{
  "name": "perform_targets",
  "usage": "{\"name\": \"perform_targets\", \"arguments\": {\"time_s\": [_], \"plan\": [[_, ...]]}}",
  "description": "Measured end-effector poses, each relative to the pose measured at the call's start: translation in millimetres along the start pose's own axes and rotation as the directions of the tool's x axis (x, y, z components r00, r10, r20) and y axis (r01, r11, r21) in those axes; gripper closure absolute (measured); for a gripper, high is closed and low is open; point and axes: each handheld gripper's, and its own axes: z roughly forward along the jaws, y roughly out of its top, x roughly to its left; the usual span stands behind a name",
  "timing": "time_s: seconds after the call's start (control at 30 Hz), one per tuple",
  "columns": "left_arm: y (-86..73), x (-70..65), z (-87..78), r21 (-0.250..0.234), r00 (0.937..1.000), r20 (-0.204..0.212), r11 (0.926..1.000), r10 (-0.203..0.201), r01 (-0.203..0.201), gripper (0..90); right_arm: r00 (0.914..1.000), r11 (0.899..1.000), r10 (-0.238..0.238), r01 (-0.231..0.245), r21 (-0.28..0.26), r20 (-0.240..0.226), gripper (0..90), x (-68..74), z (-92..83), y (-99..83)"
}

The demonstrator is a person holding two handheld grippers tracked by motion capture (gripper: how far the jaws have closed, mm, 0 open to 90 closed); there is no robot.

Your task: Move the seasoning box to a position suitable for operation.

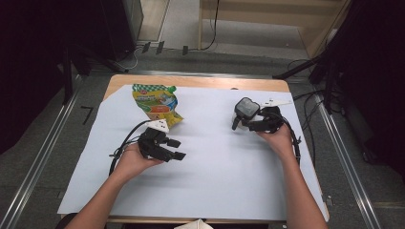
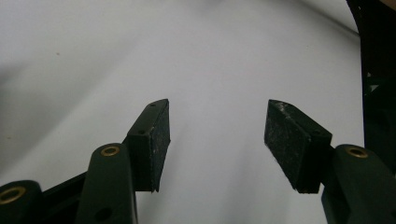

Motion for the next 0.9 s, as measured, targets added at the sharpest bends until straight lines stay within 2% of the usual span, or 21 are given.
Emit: {"name": "perform_targets", "arguments": {"time_s": [0.1, 0.33, 0.43, 0.73, 0.9], "plan": [[-6.5, -1.7, -4.9, -0.006, 0.9999, -0.012, 0.9999, -0.009, 0.009, 41.2, 0.9997, 1.000, -0.019, 0.019, 0.010, 0.013, 11.9, 1.8, 12.9, 2.6], [-14.1, -2.6, -10.7, -0.012, 0.9994, -0.023, 0.9996, -0.025, 0.025, 41.1, 0.9996, 1.000, -0.027, 0.028, -0.011, 0.012, 11.4, 2.2, 26.2, 2.8], [-16.9, -3.1, -9.8, -0.008, 0.9991, -0.026, 0.9994, -0.034, 0.034, 41.2, 1.0000, 0.999, 0.007, -0.007, -0.046, -0.002, 11.2, 1.4, 32.4, 0.9], [-16.3, -3.7, -7.9, -0.002, 0.9994, -0.022, 0.9997, -0.026, 0.026, 40.8, 0.9996, 0.997, -0.012, 0.014, -0.070, 0.027, 12.8, 5.5, 36.1, -1.5], [-16.1, -3.9, -9.1, -0.005, 0.9993, -0.025, 0.9996, -0.028, 0.028, 40.6, 0.9990, 0.998, -0.008, 0.011, -0.060, 0.045, 13.7, 8.8, 36.3, 0.1]]}}
